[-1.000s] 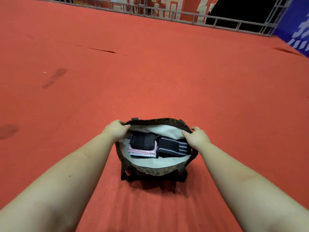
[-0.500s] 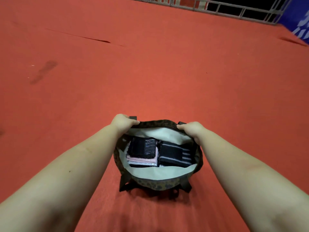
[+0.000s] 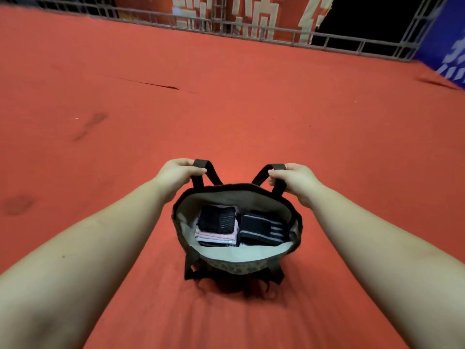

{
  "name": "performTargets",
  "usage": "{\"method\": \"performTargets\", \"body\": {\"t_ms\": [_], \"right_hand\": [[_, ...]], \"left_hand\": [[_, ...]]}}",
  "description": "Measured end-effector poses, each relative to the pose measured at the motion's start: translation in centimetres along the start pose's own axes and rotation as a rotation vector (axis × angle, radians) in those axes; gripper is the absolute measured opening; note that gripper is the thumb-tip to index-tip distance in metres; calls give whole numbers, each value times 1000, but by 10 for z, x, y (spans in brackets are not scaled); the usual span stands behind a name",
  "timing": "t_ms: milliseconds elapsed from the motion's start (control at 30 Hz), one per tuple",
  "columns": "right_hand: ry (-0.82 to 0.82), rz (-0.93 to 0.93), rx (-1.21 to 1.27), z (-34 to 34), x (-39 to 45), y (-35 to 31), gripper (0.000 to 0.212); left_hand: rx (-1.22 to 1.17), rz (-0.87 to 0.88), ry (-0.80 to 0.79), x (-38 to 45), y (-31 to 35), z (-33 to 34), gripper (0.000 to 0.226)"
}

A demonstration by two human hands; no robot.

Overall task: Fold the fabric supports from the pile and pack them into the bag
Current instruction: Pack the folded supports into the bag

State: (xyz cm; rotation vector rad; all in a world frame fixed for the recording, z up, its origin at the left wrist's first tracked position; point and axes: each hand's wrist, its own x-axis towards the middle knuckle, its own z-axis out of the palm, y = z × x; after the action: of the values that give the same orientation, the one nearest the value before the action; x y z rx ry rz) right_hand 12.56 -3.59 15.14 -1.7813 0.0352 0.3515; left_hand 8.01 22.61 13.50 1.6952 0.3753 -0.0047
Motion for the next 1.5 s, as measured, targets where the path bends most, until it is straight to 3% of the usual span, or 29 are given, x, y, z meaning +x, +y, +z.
{"method": "performTargets", "body": {"t_ms": [200,333,433,533,567,667,767,833,900,967,1067,1133,1267,1400,1500], "right_hand": [[-97,-117,-46,-6,-69,22,8],[-222,-142,-144,-4,-113,59,11],[-258,-244,-588,-2,-130,105,24],[-385,-373,-1095,2,-142,144,5],[-420,-408,-1217,4,-144,155,9],[-470,-436,-1463,7,-144,178,17],[-470,-421,-1556,10,-139,189,21],[-466,-391,-1553,12,-136,192,23],[-488,-336,-1485,12,-132,192,27],[-487,-259,-1331,12,-128,189,33],[-211,-138,-966,16,-120,179,28],[43,-39,-737,21,-109,168,27],[339,161,-624,26,-86,149,36],[356,337,-479,32,-71,147,35],[348,384,-428,38,-64,148,32]], "left_hand": [[-61,62,-76,-62,-6,-1,15],[150,128,-233,-106,-32,-3,10],[570,216,-402,-129,-73,-3,10],[1274,762,-377,-139,-119,1,8],[1412,821,-416,-143,-130,3,10],[1634,853,-520,-148,-162,8,18],[1728,709,-629,-149,-174,9,14],[1692,498,-608,-147,-184,10,32],[1509,353,-543,-147,-185,10,44],[1175,340,-279,-146,-182,11,50],[802,236,168,-133,-166,18,22],[690,103,298,-120,-148,26,18],[638,-125,310,-90,-133,35,36],[565,-265,242,-75,-135,42,42],[468,-293,264,-72,-134,47,26]]}}
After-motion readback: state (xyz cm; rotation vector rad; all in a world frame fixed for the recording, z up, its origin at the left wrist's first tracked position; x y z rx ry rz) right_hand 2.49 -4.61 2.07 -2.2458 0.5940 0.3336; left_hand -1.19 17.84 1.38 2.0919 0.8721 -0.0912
